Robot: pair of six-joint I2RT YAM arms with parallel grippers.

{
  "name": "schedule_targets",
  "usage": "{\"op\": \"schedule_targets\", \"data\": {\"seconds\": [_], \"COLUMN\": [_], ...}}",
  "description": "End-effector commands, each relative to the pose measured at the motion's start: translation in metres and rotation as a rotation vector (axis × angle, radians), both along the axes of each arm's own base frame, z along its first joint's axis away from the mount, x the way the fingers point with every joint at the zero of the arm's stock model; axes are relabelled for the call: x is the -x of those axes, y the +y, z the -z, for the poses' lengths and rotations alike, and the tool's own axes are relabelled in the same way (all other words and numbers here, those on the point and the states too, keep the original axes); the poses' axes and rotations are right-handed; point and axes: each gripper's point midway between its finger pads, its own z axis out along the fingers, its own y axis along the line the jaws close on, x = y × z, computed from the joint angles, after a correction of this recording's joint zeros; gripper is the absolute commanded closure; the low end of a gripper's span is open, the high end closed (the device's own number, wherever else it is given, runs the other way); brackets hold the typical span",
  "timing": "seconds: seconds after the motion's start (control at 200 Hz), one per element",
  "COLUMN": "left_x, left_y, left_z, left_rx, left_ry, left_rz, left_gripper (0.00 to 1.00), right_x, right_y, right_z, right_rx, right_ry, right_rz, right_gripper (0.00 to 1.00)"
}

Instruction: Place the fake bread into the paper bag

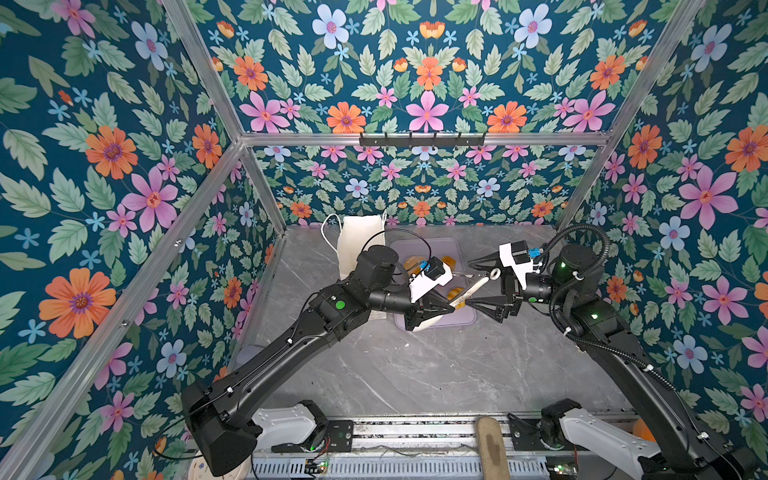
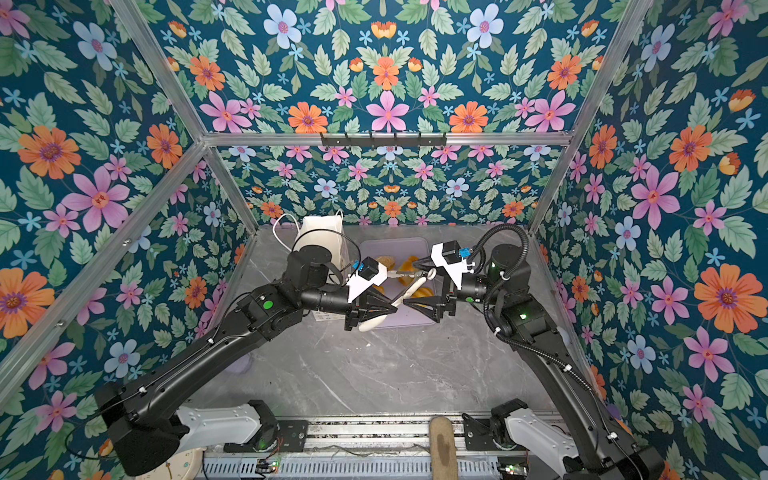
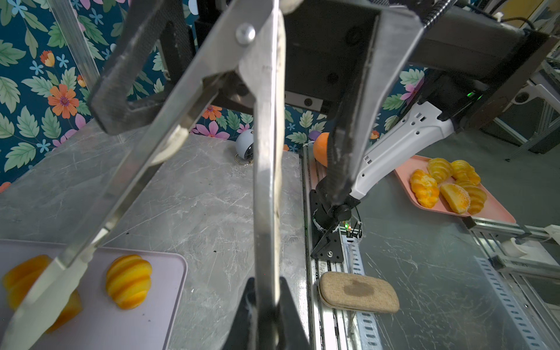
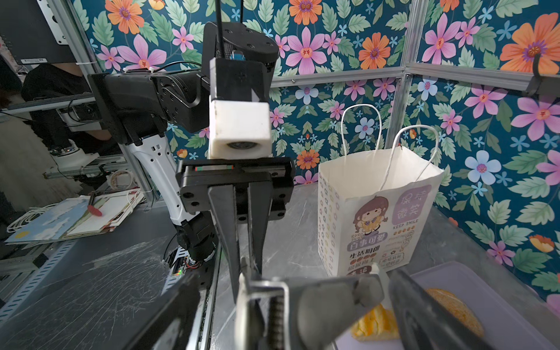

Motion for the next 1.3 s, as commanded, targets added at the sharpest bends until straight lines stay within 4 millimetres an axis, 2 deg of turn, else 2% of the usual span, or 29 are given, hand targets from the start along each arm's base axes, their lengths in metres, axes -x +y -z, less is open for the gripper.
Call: {"op": "schedule_targets", "data": {"seconds": [0.0, 0.15, 0.56, 0.82, 0.955, 1.295], "left_x": [-0.001, -0.003, -0.006, -0.002, 0.002, -0.005], "left_y": [-0.002, -0.006, -0.010, -0.009, -0.013, -0.014], "left_z": [-0.017, -0.024, -0.016, -0.018, -0.012, -0.010], "left_rx": [0.061, 0.100, 0.068, 0.073, 0.046, 0.016], "left_ry": [-0.035, -0.031, 0.001, -0.003, 0.028, 0.015], "left_rz": [0.002, -0.007, -0.011, 0.008, 0.051, 0.021], "left_gripper": [1.00, 1.00, 1.00, 1.00, 1.00, 1.00], "right_x": [-0.001, -0.010, 0.005, 0.003, 0.000, -0.003], "right_y": [0.001, 0.000, 0.002, 0.002, 0.002, 0.003], "right_z": [0.001, 0.006, -0.001, 0.001, -0.001, 0.003], "right_rx": [0.007, 0.019, 0.002, 0.003, -0.001, 0.005], "right_ry": [-0.006, 0.021, -0.002, -0.010, -0.010, 0.005], "right_rz": [-0.001, 0.037, -0.028, -0.021, -0.014, -0.009], "right_gripper": [0.03, 0.03, 0.03, 0.03, 0.03, 0.07]}}
